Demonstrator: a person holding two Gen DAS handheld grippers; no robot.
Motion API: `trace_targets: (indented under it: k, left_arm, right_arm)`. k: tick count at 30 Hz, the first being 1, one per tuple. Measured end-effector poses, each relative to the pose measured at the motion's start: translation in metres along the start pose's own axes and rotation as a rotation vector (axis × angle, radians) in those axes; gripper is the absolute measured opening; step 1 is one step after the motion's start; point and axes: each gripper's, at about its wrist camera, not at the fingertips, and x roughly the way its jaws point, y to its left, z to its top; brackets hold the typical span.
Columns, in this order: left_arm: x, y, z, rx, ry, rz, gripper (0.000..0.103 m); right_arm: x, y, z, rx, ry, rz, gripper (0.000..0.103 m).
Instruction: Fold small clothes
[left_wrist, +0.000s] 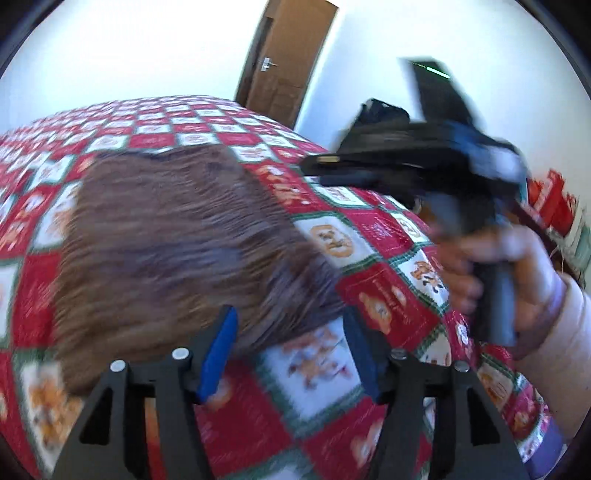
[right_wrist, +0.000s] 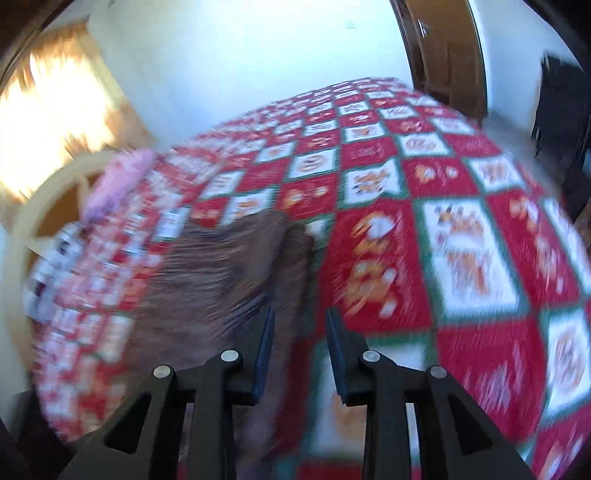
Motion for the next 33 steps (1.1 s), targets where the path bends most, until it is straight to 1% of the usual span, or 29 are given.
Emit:
trace_targets:
  k: [1,2,3,4,6,8,9,10,12,13,14,15,16,17,19,21,23,25,28,30,31,32,33]
  left_arm:
    - [-0.006,0.004,-0.002,-0.013,0.001,0.010,0.062]
    - [-0.013,0.011,-0.003,-0.030,0.001,0.024,0.062]
    - [-0.019,0.016,-0.004,-0.042,0.001,0.038,0.062]
    - [-0.025,0.023,-0.003,-0.053,-0.001,0.060,0.062]
    - [-0.033,0.034,-0.001,-0.068,-0.005,0.119,0.062]
    - [-0.038,0.043,0.004,-0.068,0.001,0.212,0.062]
    - [-0.040,0.046,0.007,-0.058,0.011,0.283,0.062]
    - [-0.039,0.051,0.011,-0.088,0.009,0.385,0.062]
    - [-0.041,0.058,0.013,-0.087,0.014,0.432,0.062]
    - [-0.043,0.061,0.014,-0.094,0.014,0.445,0.062]
    - [-0.046,0.065,0.013,-0.100,0.011,0.453,0.062]
    - [-0.047,0.067,0.012,-0.103,0.007,0.459,0.063]
    - [-0.050,0.068,0.010,-0.104,0.003,0.464,0.067]
    - [-0.052,0.068,0.009,-0.101,-0.002,0.471,0.071]
    - [-0.053,0.067,0.009,-0.083,-0.011,0.486,0.071]
    - [-0.051,0.066,0.010,-0.068,-0.011,0.505,0.071]
    - [-0.049,0.067,0.013,-0.073,-0.005,0.508,0.071]
    - [-0.045,0.071,0.014,-0.089,0.009,0.506,0.071]
    - [-0.043,0.074,0.014,-0.089,0.018,0.509,0.071]
    - [-0.046,0.079,0.014,-0.099,0.014,0.491,0.071]
    - [-0.048,0.084,0.014,-0.113,0.001,0.475,0.074]
    - [-0.050,0.089,0.016,-0.131,-0.014,0.464,0.079]
    - [-0.051,0.096,0.019,-0.161,-0.031,0.458,0.080]
  right_arm:
    - [-0.014,0.001,-0.009,0.022,-0.010,0.028,0.037]
    - [-0.021,0.005,-0.016,0.032,-0.023,0.037,0.049]
    - [-0.028,0.008,-0.024,0.042,-0.034,0.042,0.056]
    - [-0.032,0.011,-0.033,0.057,-0.041,0.044,0.066]
    - [-0.033,0.021,-0.054,0.092,-0.040,0.053,0.067]
    - [-0.024,0.034,-0.071,0.084,-0.018,0.041,0.067]
    - [-0.018,0.043,-0.079,0.061,-0.006,0.017,0.067]
    - [-0.013,0.049,-0.085,0.040,0.001,-0.006,0.067]
    - [0.000,0.063,-0.096,-0.011,0.023,-0.084,0.067]
    - [0.005,0.066,-0.099,-0.027,0.031,-0.120,0.060]
    - [0.011,0.068,-0.102,-0.041,0.038,-0.157,0.036]
    - [0.015,0.068,-0.103,-0.042,0.046,-0.168,0.025]
    - [0.017,0.066,-0.105,-0.036,0.051,-0.177,0.022]
    - [0.016,0.063,-0.105,-0.021,0.039,-0.176,0.017]
    - [0.013,0.057,-0.105,-0.002,0.024,-0.170,0.014]
    - [0.009,0.046,-0.111,0.052,0.018,-0.150,0.014]
    - [0.006,0.037,-0.118,0.108,-0.003,-0.117,0.014]
    - [0.004,0.033,-0.121,0.126,-0.011,-0.102,0.014]
    - [0.000,0.037,-0.123,0.107,0.007,-0.112,0.014]
    - [-0.009,0.042,-0.122,0.064,0.029,-0.132,0.014]
    - [-0.016,0.047,-0.122,0.028,0.028,-0.157,0.015]
    - [-0.023,0.052,-0.120,-0.013,0.009,-0.183,0.018]
    - [-0.031,0.058,-0.117,-0.056,-0.027,-0.207,0.020]
